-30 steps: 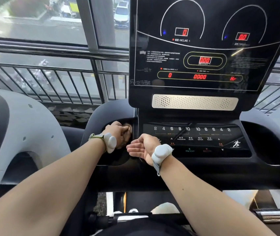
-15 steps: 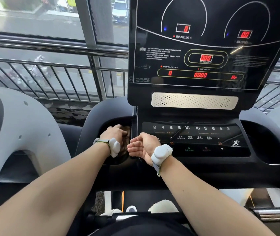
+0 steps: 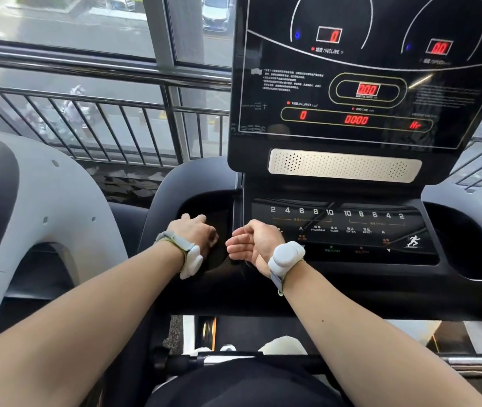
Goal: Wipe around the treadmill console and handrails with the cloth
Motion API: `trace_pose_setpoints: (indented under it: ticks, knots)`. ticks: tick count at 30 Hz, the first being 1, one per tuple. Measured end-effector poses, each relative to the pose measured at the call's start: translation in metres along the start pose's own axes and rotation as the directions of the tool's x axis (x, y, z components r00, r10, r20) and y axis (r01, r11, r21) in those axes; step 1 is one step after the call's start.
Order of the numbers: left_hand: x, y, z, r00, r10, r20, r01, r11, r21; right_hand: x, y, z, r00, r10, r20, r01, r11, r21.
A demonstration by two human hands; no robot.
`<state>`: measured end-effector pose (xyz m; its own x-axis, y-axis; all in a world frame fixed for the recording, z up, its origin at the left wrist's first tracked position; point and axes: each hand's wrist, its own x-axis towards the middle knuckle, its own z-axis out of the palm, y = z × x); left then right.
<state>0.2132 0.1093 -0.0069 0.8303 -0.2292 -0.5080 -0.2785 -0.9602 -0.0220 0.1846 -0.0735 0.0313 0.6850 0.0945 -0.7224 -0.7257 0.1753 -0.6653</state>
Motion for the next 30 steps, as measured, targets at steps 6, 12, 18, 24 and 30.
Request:
trace_pose_setpoints:
  ticks: [6, 12, 18, 24, 30]
  knots:
    - [0.004, 0.014, 0.011, 0.978, -0.173, -0.116, 0.178, 0.984, 0.030, 0.000, 0.003, 0.001, 1.000, -0.008, 0.008, 0.007, 1.000, 0.024]
    - [0.025, 0.025, -0.006, 0.963, -0.229, -0.141, 0.217, 0.971, -0.096, 0.003, 0.000, -0.001, 1.000, 0.000, 0.015, 0.000, 1.000, 0.025]
    - [0.047, 0.041, -0.004, 0.936, -0.305, -0.173, 0.240, 0.917, -0.319, 0.006, 0.000, -0.003, 1.000, 0.005, 0.008, -0.005, 0.999, 0.039]
    - [0.053, 0.018, 0.007, 0.966, -0.236, -0.110, 0.171, 0.895, -0.412, 0.002, -0.001, -0.002, 1.000, -0.006, 0.014, 0.006, 1.000, 0.023]
    - [0.037, 0.011, 0.012, 0.988, -0.155, 0.001, 0.142, 0.900, -0.411, -0.003, -0.002, 0.000, 0.999, -0.026, -0.021, 0.026, 1.000, -0.012]
